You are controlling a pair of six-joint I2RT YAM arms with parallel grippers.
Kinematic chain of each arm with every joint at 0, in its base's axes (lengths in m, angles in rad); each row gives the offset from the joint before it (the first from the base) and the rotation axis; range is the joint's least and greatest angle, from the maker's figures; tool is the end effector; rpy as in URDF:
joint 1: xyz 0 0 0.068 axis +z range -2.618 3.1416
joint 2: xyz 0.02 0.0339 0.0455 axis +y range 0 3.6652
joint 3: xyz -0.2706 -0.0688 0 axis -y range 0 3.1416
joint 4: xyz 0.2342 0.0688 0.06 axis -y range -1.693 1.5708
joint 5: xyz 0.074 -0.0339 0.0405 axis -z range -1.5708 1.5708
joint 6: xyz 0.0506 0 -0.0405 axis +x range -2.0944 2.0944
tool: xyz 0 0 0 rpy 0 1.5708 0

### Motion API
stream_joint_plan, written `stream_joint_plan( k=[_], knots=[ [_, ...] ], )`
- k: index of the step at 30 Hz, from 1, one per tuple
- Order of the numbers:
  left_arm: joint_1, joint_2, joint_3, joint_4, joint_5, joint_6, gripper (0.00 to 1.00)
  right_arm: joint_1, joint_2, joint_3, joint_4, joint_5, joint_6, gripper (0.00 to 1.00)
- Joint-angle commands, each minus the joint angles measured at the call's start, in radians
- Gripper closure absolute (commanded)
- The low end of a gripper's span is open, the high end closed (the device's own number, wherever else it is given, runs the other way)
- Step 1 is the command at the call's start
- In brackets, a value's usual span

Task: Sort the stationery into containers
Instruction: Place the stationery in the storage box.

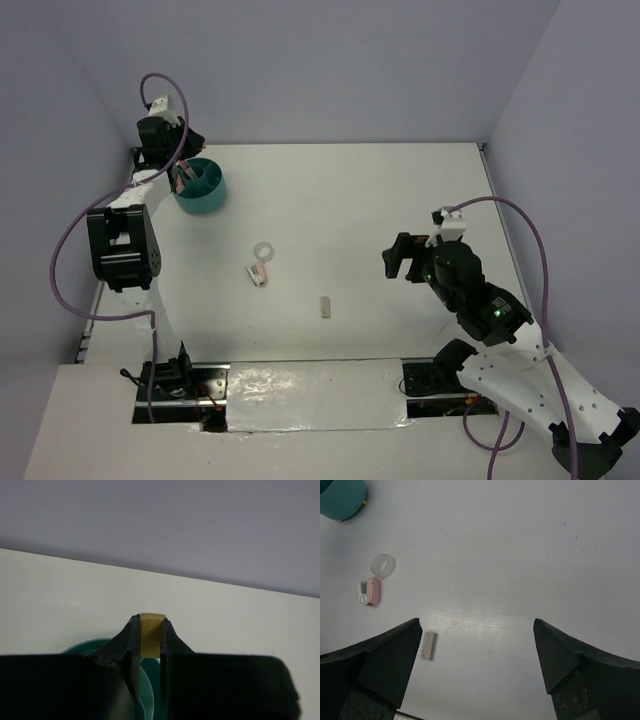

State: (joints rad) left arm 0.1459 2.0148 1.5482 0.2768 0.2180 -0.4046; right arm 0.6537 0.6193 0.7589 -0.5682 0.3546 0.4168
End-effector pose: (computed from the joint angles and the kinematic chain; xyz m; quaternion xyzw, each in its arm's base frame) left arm 0.4899 0.0609 0.2828 -0.1416 0.7563 -0.1648 0.6170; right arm 0.1168 0.0674 0.3121 -0.0032 0.8336 0.1438 0.5333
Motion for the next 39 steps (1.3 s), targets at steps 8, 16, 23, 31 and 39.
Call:
stream_joint_plan(
  k=[8,16,23,31,39],
  knots=[
    [0.004,0.039,0.027,0.013,-0.049,0.047,0.75,-0.002,-0.007,-0.009,0.050,-0.011,-0.021,0.00],
    [0.004,0.039,0.013,0.004,-0.094,0.059,0.71,-0.002,-0.004,-0.010,0.050,-0.022,-0.023,0.00],
    [0.004,0.030,-0.002,0.006,-0.117,0.069,0.67,-0.003,-0.003,-0.010,0.053,-0.026,-0.024,0.00],
    [-0.003,0.032,-0.020,0.002,-0.147,0.084,0.59,-0.003,-0.007,-0.010,0.048,-0.032,-0.027,0.00],
    [-0.019,0.013,-0.023,0.004,-0.155,0.095,0.53,0.000,-0.004,-0.010,0.051,-0.035,-0.029,0.00]
  ],
)
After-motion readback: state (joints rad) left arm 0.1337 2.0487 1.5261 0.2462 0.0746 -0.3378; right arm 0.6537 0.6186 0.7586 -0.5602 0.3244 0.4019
